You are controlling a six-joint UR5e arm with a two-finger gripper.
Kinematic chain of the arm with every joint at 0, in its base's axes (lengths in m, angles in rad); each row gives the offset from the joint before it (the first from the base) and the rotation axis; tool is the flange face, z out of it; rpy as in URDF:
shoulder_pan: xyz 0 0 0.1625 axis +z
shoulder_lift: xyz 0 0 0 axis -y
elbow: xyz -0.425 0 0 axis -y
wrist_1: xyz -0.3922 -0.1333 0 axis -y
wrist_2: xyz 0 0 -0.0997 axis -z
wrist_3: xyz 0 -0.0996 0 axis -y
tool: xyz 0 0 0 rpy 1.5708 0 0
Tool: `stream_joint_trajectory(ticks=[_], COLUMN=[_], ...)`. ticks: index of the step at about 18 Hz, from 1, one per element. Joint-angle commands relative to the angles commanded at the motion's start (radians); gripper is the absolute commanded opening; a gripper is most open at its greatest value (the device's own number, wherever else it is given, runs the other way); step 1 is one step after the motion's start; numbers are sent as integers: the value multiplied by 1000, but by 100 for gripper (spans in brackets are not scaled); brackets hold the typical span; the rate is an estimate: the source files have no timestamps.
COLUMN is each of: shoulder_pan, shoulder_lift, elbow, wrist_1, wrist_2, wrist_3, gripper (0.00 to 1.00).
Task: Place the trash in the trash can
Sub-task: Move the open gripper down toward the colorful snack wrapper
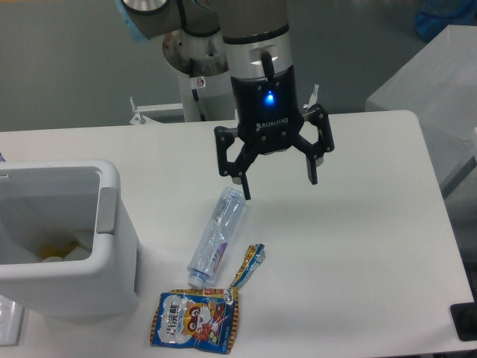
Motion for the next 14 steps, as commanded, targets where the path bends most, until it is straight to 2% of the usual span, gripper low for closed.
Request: stream_joint_trajectory(ticks=[8, 11, 14], shoulder_pan=[0, 0, -2], shoulder_lift=[-32, -54, -71], elbow=[15, 11, 5], wrist_1=[6, 57, 64], wrist_2=[-3, -5, -5], wrist_3=[-3, -2, -15], gripper=[100, 100, 100])
